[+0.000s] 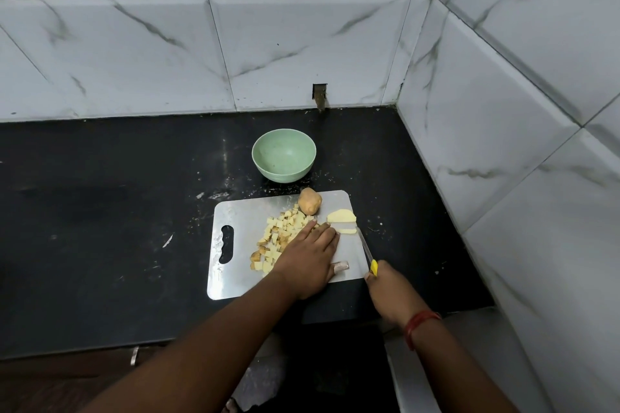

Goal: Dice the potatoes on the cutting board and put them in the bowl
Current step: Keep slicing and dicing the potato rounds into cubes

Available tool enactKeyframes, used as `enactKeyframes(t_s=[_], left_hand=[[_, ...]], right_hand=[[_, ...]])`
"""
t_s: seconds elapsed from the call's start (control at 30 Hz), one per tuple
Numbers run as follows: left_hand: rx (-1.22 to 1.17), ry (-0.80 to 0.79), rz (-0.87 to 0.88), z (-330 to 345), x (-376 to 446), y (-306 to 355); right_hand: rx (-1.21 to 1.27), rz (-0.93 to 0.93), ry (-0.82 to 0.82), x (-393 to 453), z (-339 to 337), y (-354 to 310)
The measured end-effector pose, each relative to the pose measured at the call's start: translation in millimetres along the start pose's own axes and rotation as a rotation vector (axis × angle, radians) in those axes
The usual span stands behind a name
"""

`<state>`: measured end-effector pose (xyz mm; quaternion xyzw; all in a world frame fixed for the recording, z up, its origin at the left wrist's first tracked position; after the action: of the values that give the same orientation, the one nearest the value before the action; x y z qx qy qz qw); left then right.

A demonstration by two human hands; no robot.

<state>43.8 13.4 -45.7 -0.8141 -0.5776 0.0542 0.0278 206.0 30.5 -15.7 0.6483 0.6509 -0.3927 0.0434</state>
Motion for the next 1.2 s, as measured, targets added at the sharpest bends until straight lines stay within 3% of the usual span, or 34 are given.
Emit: enactKeyframes(t_s=[0.47, 0.73, 0.87, 1.2], left_hand=[[-0.081, 0.124, -0.012, -3, 2, -4], [-0.138, 0.114, -0.045, -2, 2, -4], [-0.148, 0.134, -0.053, -1, 1, -3], [-0.138, 0.144, -0.051, -1, 1, -2]], right_hand=[[-0.256, 0.013, 0.004, 14, 14, -14], [-0.271, -0.032, -0.055, 7, 19, 4], [-0.231, -0.028, 0.022, 7, 11, -6], [-0.370, -0.057, -0.038, 9, 25, -3]])
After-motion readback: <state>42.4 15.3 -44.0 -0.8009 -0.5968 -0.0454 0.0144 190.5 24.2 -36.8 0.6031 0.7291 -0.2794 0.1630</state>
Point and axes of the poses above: each hand's wrist, its own x-axis towards the middle knuckle, its own z-axis out of the palm, y = z × x, the point moved 6 cm from there along x, towards the middle knuckle, and after that the axes turned 5 degrees about z, right-handed, at the moved point
